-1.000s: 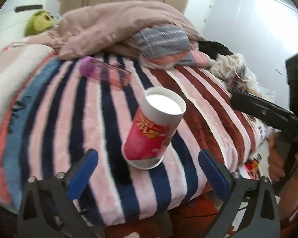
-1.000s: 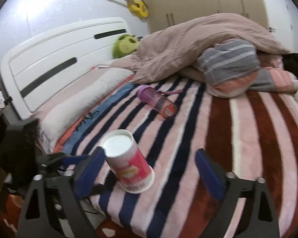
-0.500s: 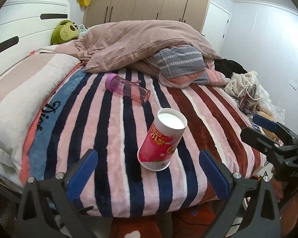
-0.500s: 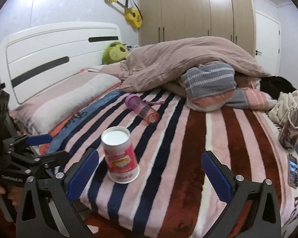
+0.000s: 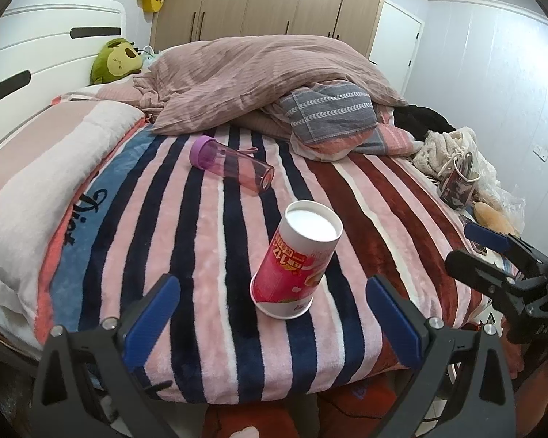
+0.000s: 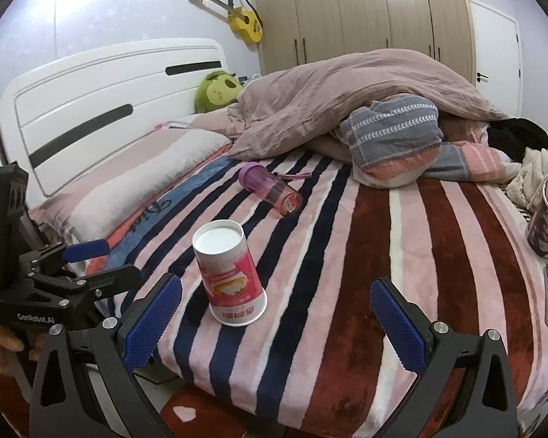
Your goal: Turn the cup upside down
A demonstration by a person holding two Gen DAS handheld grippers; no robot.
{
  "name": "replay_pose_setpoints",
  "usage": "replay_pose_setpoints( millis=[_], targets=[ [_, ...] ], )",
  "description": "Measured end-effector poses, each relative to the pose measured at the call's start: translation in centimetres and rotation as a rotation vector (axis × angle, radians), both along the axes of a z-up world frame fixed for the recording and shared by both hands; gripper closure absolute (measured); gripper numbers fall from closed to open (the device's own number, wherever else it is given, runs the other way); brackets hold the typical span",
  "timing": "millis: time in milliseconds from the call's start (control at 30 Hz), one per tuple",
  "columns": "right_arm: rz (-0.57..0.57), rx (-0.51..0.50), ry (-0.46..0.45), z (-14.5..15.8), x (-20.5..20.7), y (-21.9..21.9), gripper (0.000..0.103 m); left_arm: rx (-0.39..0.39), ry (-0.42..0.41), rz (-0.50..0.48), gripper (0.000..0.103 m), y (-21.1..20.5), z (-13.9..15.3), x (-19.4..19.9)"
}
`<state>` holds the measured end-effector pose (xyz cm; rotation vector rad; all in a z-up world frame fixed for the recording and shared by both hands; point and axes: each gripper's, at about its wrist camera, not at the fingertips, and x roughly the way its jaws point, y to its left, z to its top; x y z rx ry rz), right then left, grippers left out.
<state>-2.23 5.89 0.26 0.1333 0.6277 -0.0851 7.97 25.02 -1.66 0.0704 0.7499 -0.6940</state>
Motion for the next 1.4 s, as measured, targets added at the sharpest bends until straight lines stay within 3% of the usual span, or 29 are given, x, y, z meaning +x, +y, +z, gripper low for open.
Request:
replay_pose_setpoints(
  millis=[1400],
  targets=[
    [0.018,-0.014,0.010,0.03,-0.32,0.34,0.000,-0.002,-0.004,0.002,0.002,-0.15,0.14,0.45]
  ],
)
